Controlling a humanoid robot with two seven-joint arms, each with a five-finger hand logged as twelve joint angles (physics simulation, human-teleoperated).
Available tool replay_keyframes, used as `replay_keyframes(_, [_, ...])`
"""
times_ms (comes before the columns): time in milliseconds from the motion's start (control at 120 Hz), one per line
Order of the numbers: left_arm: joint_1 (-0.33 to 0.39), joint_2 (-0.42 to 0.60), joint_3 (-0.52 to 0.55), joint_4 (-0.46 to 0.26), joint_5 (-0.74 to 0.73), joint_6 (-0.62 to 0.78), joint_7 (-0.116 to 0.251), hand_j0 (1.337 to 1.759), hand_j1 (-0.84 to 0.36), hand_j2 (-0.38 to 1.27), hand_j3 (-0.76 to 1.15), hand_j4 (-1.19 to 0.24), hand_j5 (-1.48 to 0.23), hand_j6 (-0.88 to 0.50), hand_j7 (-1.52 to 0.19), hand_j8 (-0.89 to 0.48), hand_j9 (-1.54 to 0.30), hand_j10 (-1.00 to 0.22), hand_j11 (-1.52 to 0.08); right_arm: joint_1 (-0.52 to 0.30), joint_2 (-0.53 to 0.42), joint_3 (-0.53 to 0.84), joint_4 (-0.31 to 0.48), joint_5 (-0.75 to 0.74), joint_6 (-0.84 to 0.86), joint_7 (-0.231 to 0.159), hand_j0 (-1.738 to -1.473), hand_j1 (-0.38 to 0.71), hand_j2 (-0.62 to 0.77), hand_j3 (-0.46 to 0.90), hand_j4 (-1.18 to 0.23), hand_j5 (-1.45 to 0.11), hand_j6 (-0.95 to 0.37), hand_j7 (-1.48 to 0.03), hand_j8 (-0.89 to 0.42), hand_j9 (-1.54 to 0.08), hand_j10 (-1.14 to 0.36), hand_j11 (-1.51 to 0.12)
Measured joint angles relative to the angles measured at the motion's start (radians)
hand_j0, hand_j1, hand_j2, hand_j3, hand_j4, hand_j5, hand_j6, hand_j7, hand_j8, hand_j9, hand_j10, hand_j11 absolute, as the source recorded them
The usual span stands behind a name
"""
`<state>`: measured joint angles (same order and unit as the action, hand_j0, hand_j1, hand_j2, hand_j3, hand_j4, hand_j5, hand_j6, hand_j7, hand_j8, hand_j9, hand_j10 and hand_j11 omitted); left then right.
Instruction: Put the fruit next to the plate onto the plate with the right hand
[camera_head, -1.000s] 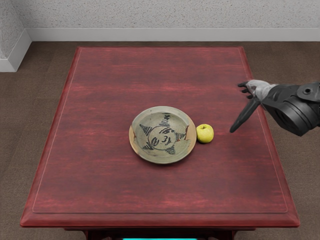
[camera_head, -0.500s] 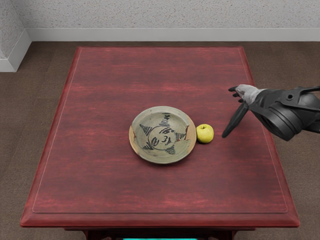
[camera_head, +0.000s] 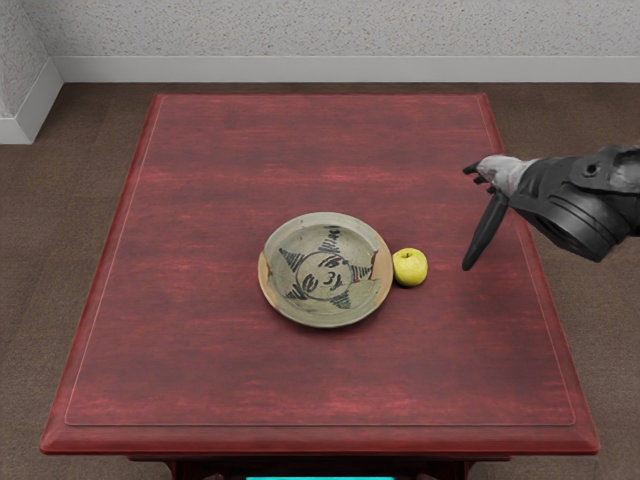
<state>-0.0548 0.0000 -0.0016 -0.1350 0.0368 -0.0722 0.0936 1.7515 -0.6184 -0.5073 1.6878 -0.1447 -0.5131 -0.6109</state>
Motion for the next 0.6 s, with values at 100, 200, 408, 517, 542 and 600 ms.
replay_keyframes(100, [0.001, 0.000, 0.000, 0.000, 0.000, 0.000, 0.000, 1.658, 0.07, 0.05, 0.00, -0.23, -0.30, -0.23, -0.30, -0.23, -0.30, -0.23, -0.30, 0.049, 0.090, -0.040, 0.014, 0.092, -0.053, 0.000, -1.658, -0.29, -0.01, 0.00, -0.05, -0.06, -0.05, -0.06, -0.05, -0.06, -0.05, -0.06])
replay_keyframes(200, [0.000, 0.000, 0.000, 0.000, 0.000, 0.000, 0.000, 1.658, 0.07, 0.05, 0.00, -0.23, -0.30, -0.23, -0.30, -0.23, -0.30, -0.23, -0.30, 0.076, 0.167, -0.055, 0.025, 0.168, -0.081, 0.000, -1.658, -0.29, -0.01, 0.00, -0.05, -0.06, -0.05, -0.06, -0.05, -0.06, -0.05, -0.06])
replay_keyframes(408, [0.001, 0.000, 0.000, 0.000, 0.000, 0.000, 0.000, 1.658, 0.07, 0.05, 0.00, -0.23, -0.30, -0.23, -0.30, -0.23, -0.30, -0.23, -0.30, 0.100, 0.272, -0.062, 0.032, 0.258, -0.095, 0.000, -1.658, -0.29, -0.01, 0.00, -0.05, -0.06, -0.05, -0.06, -0.05, -0.06, -0.05, -0.06])
replay_keyframes(517, [0.001, 0.000, 0.000, 0.000, 0.000, 0.000, 0.000, 1.658, 0.07, 0.05, 0.00, -0.23, -0.30, -0.23, -0.30, -0.23, -0.30, -0.23, -0.30, 0.104, 0.286, -0.064, 0.016, 0.267, -0.097, 0.000, -1.658, -0.29, -0.01, 0.00, -0.05, -0.06, -0.05, -0.06, -0.05, -0.06, -0.05, -0.06])
replay_keyframes(542, [0.000, 0.000, 0.000, 0.000, 0.000, 0.000, 0.000, 1.658, 0.07, 0.05, 0.00, -0.23, -0.30, -0.23, -0.30, -0.23, -0.30, -0.23, -0.30, 0.100, 0.290, -0.067, 0.005, 0.268, -0.097, 0.000, -1.658, -0.29, -0.01, 0.00, -0.05, -0.06, -0.05, -0.06, -0.05, -0.06, -0.05, -0.06])
replay_keyframes(600, [0.000, 0.000, 0.000, 0.000, 0.000, 0.000, 0.000, 1.658, 0.07, 0.05, 0.00, -0.23, -0.30, -0.23, -0.30, -0.23, -0.30, -0.23, -0.30, 0.081, 0.301, -0.074, -0.032, 0.270, -0.097, 0.000, -1.658, -0.29, -0.01, 0.00, -0.05, -0.07, -0.05, -0.07, -0.05, -0.07, -0.05, -0.07])
